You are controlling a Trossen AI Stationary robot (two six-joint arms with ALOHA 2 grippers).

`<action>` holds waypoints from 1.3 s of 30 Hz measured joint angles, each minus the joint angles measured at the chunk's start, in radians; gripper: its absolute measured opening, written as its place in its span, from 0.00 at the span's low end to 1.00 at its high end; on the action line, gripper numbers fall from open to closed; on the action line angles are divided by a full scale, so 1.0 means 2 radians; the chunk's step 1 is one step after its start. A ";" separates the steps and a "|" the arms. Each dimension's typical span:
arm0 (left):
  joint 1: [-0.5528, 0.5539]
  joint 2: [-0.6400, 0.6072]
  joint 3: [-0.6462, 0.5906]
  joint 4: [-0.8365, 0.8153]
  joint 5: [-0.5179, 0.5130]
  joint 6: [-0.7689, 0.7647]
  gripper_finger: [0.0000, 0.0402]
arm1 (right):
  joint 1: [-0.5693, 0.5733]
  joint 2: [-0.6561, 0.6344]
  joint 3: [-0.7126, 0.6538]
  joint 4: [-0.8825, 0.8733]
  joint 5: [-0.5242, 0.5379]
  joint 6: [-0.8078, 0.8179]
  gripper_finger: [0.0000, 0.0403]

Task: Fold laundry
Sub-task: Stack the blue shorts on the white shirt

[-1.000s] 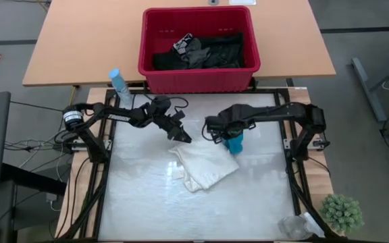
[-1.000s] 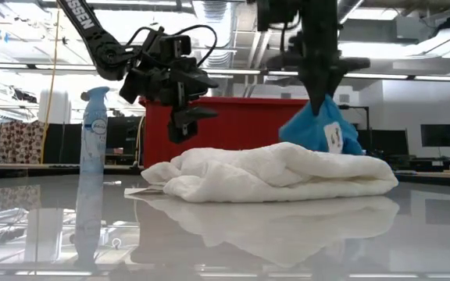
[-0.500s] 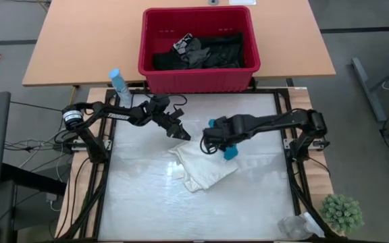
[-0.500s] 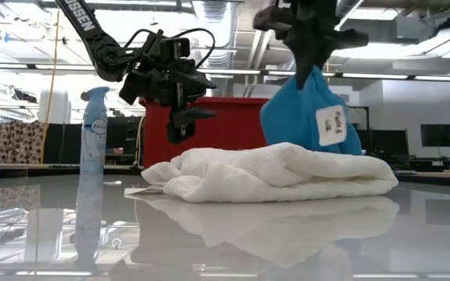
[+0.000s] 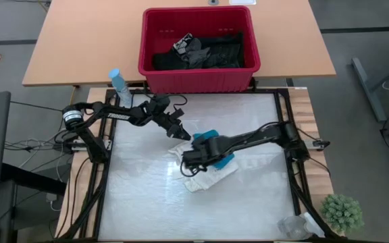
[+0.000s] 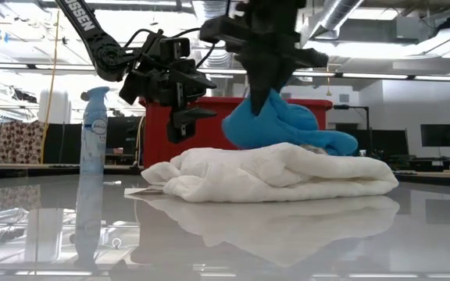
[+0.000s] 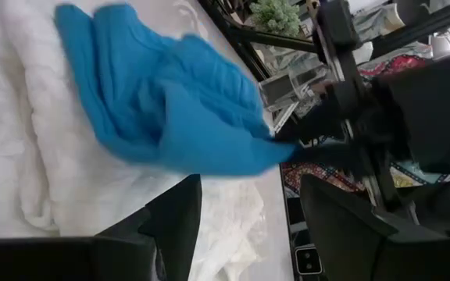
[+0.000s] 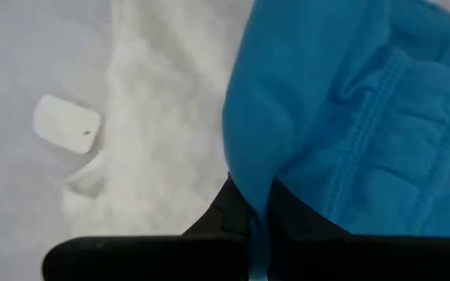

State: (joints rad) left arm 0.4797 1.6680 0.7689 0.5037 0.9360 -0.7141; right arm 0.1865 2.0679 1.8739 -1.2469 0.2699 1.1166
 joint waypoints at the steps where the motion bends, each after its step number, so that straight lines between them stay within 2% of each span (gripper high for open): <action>1: 0.000 0.000 0.000 0.000 -0.001 0.001 0.52 | 0.001 0.011 0.015 -0.007 0.001 -0.001 0.08; 11: 0.001 0.000 0.000 0.000 -0.002 0.004 0.52 | 0.018 0.113 0.110 0.000 -0.031 -0.062 0.08; 16: 0.013 0.000 0.000 0.000 0.001 0.003 0.52 | 0.029 0.122 0.122 -0.003 -0.032 -0.080 0.09; 18: 0.018 0.000 0.000 0.000 0.000 -0.002 0.52 | 0.031 0.121 0.122 -0.003 -0.029 -0.085 0.16; 26: 0.019 0.000 0.000 0.001 0.001 -0.003 0.52 | 0.039 0.092 0.122 -0.001 -0.033 -0.117 0.58; 28: 0.019 0.000 0.000 0.001 0.001 -0.003 0.52 | 0.045 0.081 0.122 -0.001 -0.033 -0.118 0.65; 31: 0.020 0.000 0.000 0.002 0.005 -0.011 0.52 | 0.057 0.055 0.122 -0.001 -0.030 -0.105 0.71; 33: 0.021 0.000 0.004 0.005 0.021 -0.025 0.52 | 0.071 0.036 0.122 -0.001 0.000 -0.078 0.72; 36: 0.021 -0.003 0.013 0.011 0.049 -0.040 0.52 | 0.102 0.009 0.122 -0.007 0.088 -0.028 0.72; 39: 0.021 -0.024 0.018 0.011 0.050 -0.049 0.52 | 0.129 -0.011 0.122 -0.034 0.163 0.061 0.70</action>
State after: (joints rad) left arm 0.5220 1.6204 0.8053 0.5258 1.0363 -0.8116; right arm 0.4453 2.0450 2.1186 -1.3153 0.5963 1.2378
